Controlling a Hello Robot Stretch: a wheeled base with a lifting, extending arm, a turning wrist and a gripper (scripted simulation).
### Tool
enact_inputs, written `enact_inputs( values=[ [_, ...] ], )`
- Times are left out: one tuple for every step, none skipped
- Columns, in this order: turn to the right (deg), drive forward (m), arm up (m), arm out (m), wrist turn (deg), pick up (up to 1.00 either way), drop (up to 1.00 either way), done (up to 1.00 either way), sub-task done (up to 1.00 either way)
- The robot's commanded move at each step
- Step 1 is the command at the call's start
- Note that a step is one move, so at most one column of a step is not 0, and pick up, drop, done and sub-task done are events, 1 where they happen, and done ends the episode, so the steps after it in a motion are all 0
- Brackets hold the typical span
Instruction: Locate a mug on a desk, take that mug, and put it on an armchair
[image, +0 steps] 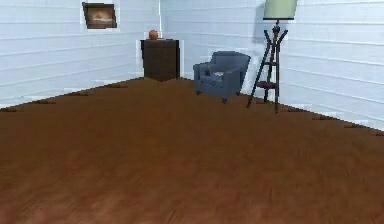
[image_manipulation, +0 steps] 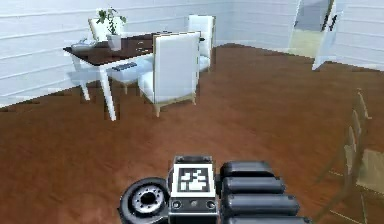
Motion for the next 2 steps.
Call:
enact_inputs(
  values=[
    [0.0,1.0,0.0,0.0,0.0,0.0,0.0,0.0,0.0],
    [0.0,1.0,0.0,0.0,0.0,0.0,0.0,0.0,0.0]
  ],
)
